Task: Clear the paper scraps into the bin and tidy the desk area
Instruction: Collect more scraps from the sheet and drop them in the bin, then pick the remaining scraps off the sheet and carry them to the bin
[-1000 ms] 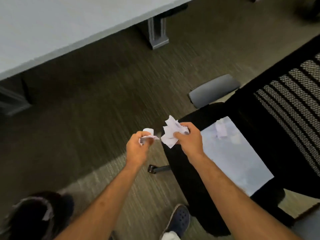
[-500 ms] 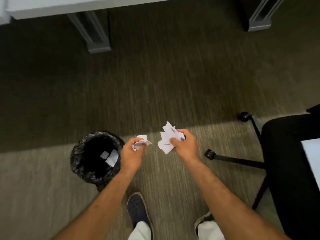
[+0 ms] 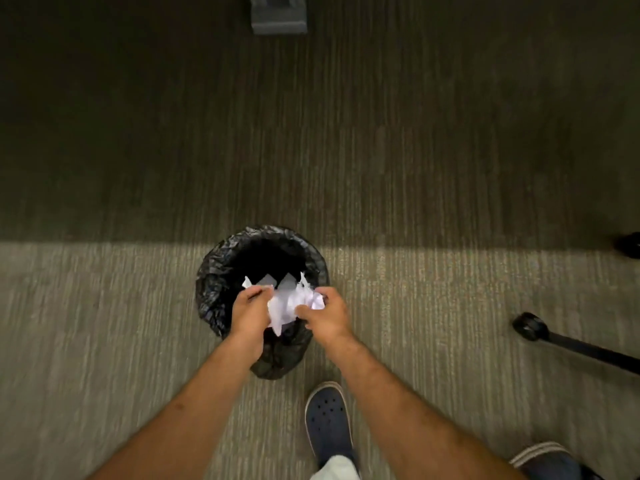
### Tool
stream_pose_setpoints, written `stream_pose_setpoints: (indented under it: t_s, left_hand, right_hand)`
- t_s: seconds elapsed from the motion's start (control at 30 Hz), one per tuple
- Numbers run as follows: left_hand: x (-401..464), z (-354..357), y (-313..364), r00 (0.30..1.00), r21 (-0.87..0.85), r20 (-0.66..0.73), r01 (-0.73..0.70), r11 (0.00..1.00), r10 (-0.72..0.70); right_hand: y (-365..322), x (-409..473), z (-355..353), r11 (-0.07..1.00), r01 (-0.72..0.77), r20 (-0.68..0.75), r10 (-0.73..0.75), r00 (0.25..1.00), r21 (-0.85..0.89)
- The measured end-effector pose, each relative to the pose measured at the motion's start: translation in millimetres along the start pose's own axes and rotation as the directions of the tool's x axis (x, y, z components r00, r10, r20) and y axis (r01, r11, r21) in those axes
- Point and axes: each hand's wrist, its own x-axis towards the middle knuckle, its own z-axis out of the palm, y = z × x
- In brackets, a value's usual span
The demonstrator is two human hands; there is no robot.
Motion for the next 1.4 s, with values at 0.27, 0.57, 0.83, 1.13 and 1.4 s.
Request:
stream_pose_setpoints:
  t_s: [0.27,0.57,0.83,1.13,1.4]
  left_hand:
    - [-20.9,-4.8,11.2,1.000,0.075,0.003,0.014,0.997,-0.015]
    - [-151.4,118.4,39.9,0.955,0.230,0.256,-0.207,0.951,0.146]
    - [-326.3,320.7,28.3,0.793,0.342,0.548,-0.503,0.794,0.266]
    - [-509.3,509.8,-24.2,0.572,0.375,0.794,-0.728,0.574,0.207]
    - [-556.2,615.8,-92.5,0.195,0.188,0.979,-0.976,0.111,0.063]
  right_hand:
    - [-21.4,-18.6,-39.1,0.997,-0.024,0.061,0.019,0.998,0.077]
    - [-41.7,-88.0,-216.2,0.972,0.066,-0.146,-0.034,0.989,0.225]
    - [-16.8,-165.1,-490.4,0.936,0.208,-0.470,-0.054,0.881,0.284]
    - [65.1,-251.8,-745.7,0.924,0.207,-0.678,0.072,0.732,0.322]
    - [157.2,-259.3,-855.4,0.932,0.125,-0.775,0.203,0.598,0.340]
